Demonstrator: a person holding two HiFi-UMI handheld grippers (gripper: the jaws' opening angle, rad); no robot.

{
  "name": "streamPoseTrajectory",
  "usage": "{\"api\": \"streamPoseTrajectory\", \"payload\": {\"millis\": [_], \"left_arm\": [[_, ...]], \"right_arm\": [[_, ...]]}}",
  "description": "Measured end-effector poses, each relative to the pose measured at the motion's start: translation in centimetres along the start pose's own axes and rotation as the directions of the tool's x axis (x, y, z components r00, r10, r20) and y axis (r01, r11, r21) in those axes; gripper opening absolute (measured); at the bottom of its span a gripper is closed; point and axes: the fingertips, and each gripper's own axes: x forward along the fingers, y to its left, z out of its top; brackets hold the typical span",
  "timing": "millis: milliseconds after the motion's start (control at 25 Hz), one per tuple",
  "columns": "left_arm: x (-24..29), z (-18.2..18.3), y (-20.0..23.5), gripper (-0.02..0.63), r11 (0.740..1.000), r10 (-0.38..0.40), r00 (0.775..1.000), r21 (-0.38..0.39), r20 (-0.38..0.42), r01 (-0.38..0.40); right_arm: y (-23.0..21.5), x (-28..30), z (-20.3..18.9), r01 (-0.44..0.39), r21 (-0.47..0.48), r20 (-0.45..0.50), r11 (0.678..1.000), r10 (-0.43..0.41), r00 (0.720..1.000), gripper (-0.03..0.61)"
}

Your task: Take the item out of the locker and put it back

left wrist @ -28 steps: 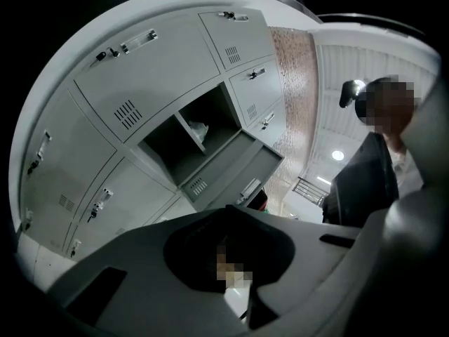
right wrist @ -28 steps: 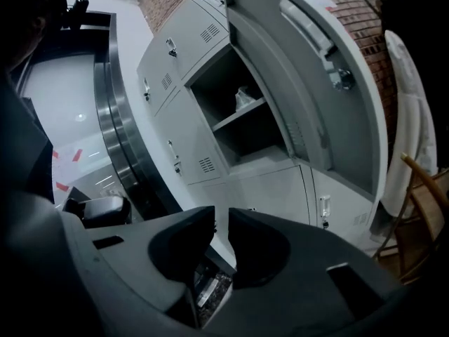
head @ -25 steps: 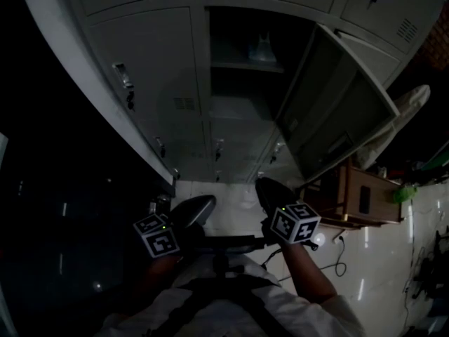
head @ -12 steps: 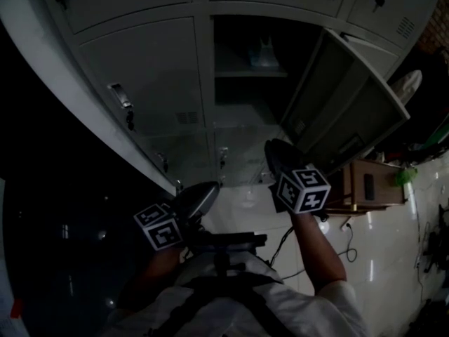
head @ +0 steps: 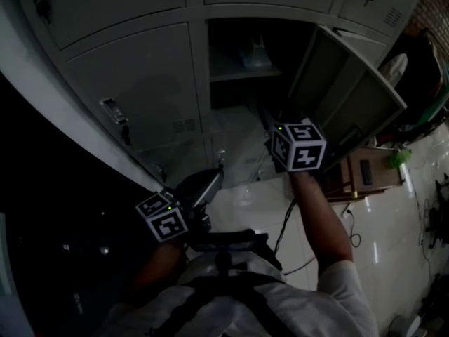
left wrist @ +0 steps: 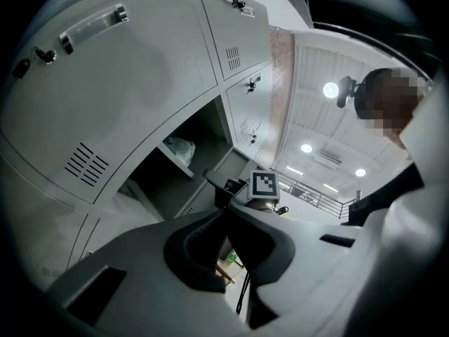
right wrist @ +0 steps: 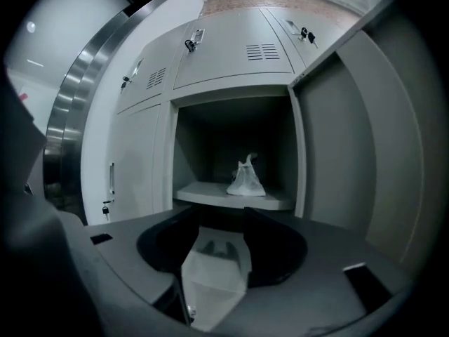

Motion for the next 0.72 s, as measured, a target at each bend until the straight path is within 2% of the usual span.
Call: {"api": "streamPoseTrajectory", "payload": {"millis": [280,480,720], "left_arm": [[1.5,2.0,0.6,-0.006,0.999,0.022,0.999,0.029,0.043,-0.023],[2.0,3.3,1.3,-0.006,0.995,0.071,0.994,0.069,0.089,-0.077],[2.1,3.7,1.8,-0.006,0.99,0.113,0.988,0.075,0.11,-0.122]], "right_arm": [[-1.9,4.6,4.0,0.027,-0.054,0.044,0.998,-0.024,0.999,0.225],[-3.1,7.8,6.0,0.041,-0.093,0.06,0.995,-0.035,0.998,0.257],[-5.0,11.8,8.2,0.07,-0.109,0.065,0.992,-0.063,0.996,0.275]]}}
